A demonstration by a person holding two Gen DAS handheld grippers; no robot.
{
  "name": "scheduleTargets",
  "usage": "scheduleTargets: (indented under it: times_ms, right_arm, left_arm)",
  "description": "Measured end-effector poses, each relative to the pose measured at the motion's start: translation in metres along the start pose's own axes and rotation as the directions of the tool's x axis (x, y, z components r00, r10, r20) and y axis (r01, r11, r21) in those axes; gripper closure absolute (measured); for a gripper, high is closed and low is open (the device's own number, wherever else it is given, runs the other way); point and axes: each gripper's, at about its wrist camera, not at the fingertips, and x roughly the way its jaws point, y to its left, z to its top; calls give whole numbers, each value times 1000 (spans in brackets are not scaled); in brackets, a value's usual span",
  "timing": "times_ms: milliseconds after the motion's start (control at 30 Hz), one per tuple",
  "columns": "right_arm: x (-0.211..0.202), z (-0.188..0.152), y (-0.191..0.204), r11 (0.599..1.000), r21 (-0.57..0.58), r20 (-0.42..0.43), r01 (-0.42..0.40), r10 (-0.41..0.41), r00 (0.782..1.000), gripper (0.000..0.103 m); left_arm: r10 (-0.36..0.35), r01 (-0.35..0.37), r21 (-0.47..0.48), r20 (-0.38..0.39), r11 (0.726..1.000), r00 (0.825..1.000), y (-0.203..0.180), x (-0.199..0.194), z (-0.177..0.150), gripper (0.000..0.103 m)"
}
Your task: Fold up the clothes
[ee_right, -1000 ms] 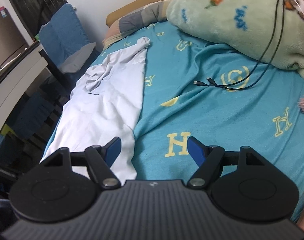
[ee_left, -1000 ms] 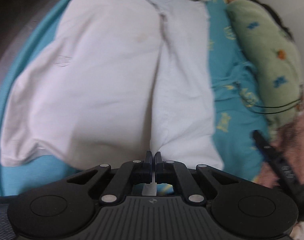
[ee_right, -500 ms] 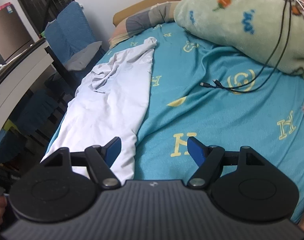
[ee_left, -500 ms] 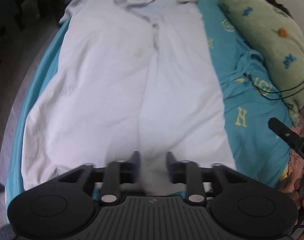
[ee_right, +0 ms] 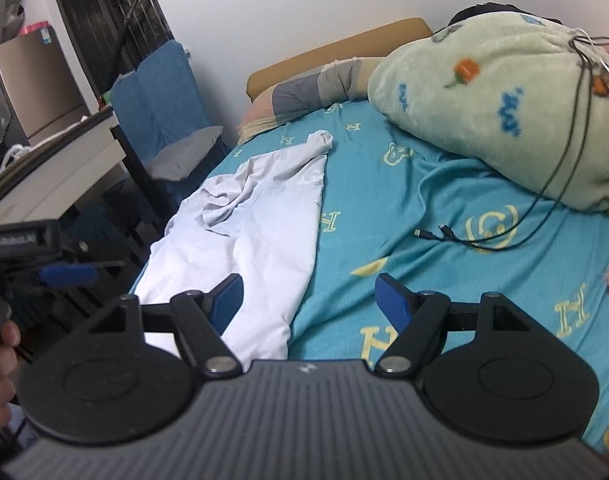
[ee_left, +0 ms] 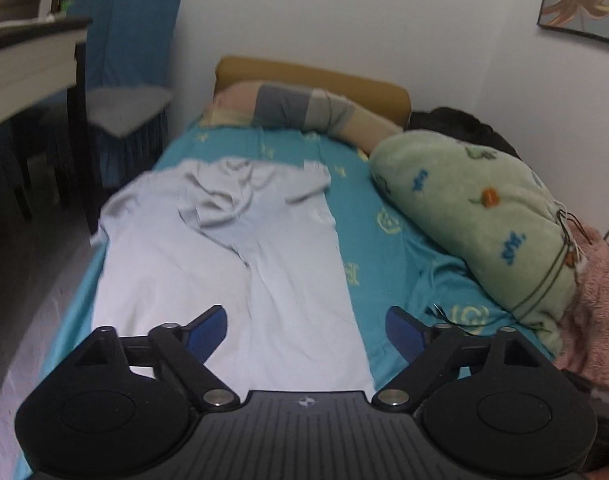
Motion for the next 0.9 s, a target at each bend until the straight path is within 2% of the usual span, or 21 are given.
scheduleTargets:
  times_ms: [133, 233, 400, 500, 633, 733, 800, 900]
  right_arm:
    - [28, 22, 14, 992, -122, -48, -18, 13, 999, 28]
    - [68, 44, 40, 969, -243, -102, -42, 18, 995, 28]
    - [164, 81, 114, 923, -345, -222, -171, 97, 970, 28]
    - [234, 91, 175, 871, -427, -307, -244, 114, 945, 30]
    - [327, 85, 264, 757, -555, -407, -345, 115, 906, 33]
    - [383, 66, 329, 643, -629, -466, -437, 138, 874, 33]
    - [415, 48, 364, 564, -685, -480, -461, 126, 868, 33]
    - [457, 11, 396, 452, -773, -485, -446, 32, 874, 34]
  left_arm:
    - [-7, 7, -2, 97, 1000, 995, 3, -5, 6, 9]
    - [5, 0, -39, 132, 999, 991, 22, -8, 5, 9]
    - [35, -15, -116, 171, 993, 985, 62, -13, 2, 9]
    - [54, -22, -162, 193, 986, 980, 85, -16, 1, 9]
    - [86, -31, -257, 205, 966, 975, 112, -8, -3, 9]
    - [111, -34, -334, 215, 942, 970, 133, 1, -6, 9]
    - [124, -35, -385, 207, 922, 971, 148, 9, -7, 9]
    - [132, -31, -452, 195, 892, 972, 168, 18, -11, 9]
